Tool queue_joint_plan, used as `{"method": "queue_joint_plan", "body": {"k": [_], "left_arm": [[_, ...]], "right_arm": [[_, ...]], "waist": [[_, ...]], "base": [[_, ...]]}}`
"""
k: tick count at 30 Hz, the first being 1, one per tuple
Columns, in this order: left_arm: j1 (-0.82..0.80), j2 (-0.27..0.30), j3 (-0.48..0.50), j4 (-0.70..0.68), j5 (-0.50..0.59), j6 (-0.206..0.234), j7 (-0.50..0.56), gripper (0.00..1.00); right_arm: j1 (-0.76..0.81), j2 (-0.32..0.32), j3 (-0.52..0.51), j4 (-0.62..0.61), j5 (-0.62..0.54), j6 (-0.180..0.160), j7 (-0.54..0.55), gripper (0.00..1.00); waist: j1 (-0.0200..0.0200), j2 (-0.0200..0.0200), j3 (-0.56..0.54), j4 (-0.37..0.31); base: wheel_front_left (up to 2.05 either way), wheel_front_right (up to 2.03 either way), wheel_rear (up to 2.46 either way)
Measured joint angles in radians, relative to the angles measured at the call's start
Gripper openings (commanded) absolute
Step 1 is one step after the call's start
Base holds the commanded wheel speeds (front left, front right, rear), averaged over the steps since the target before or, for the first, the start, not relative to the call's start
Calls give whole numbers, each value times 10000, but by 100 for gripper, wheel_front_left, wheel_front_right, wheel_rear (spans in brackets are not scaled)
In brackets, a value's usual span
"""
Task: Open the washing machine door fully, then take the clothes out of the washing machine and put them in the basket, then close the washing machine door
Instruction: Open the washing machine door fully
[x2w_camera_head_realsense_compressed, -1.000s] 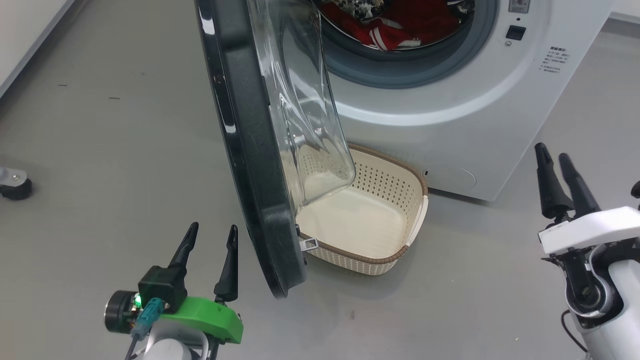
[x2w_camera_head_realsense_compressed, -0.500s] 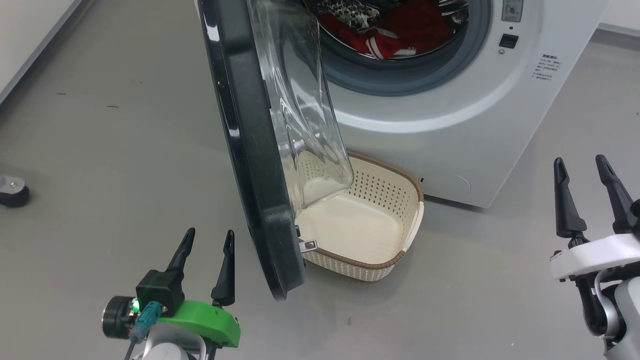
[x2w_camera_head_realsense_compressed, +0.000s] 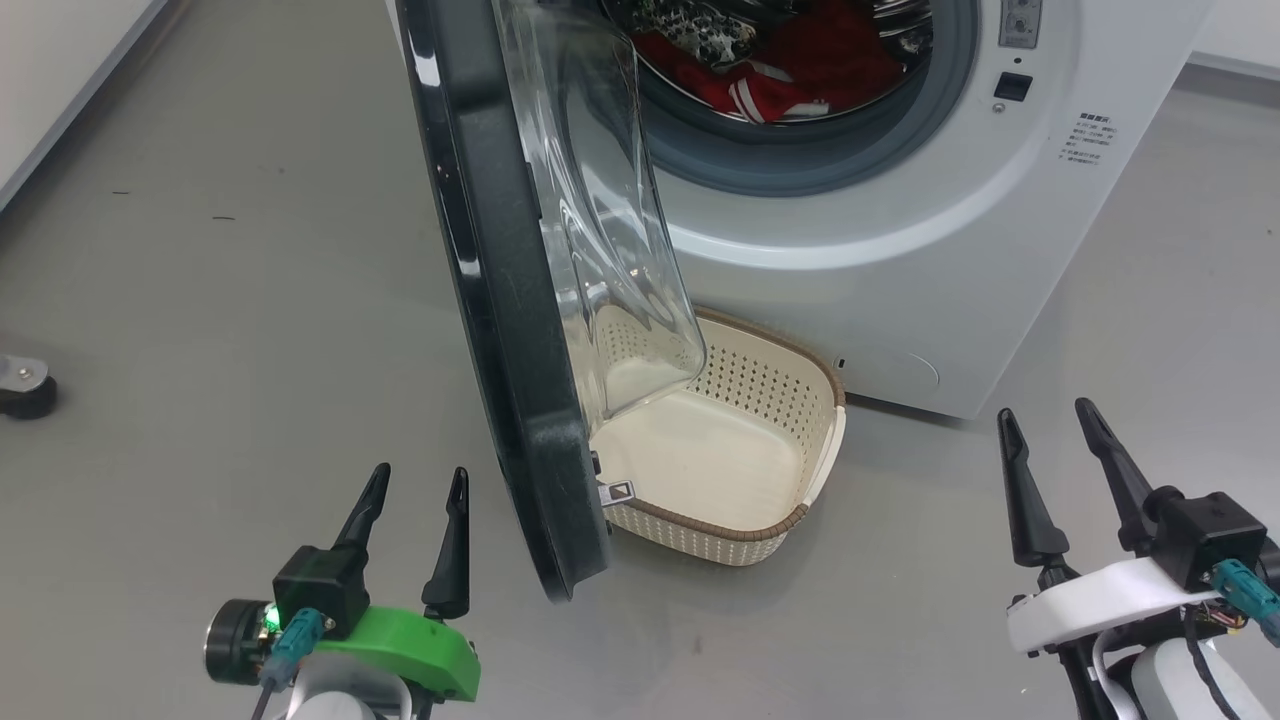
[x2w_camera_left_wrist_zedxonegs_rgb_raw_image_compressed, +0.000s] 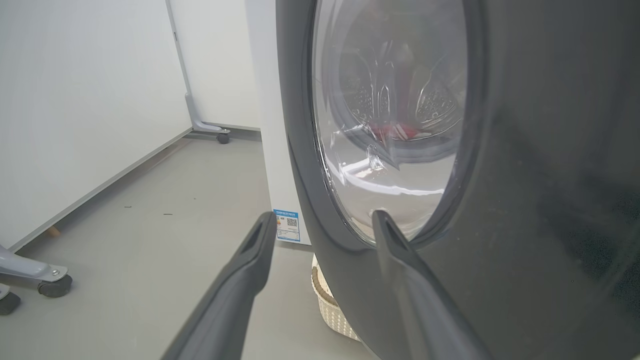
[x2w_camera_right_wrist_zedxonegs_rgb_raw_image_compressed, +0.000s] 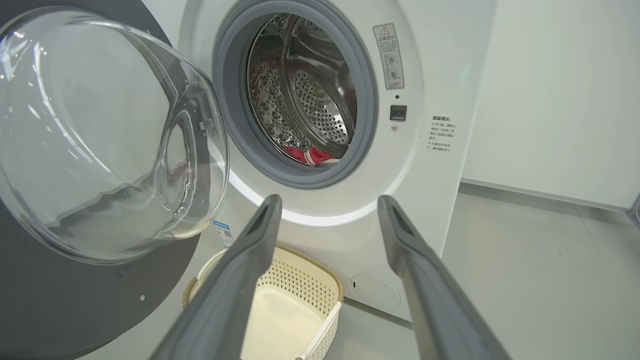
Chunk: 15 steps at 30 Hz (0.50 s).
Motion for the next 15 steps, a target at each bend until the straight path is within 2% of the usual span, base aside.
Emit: {"method": "queue_joint_plan", "body": {"k": [15], "left_arm": [[4, 0, -25, 54, 0, -2, 0, 100]], "right_arm": [[257, 591, 6, 33, -614, 127, 0, 100]], "waist": [[0, 0, 14, 23]], "base": [[0, 0, 0]]}}
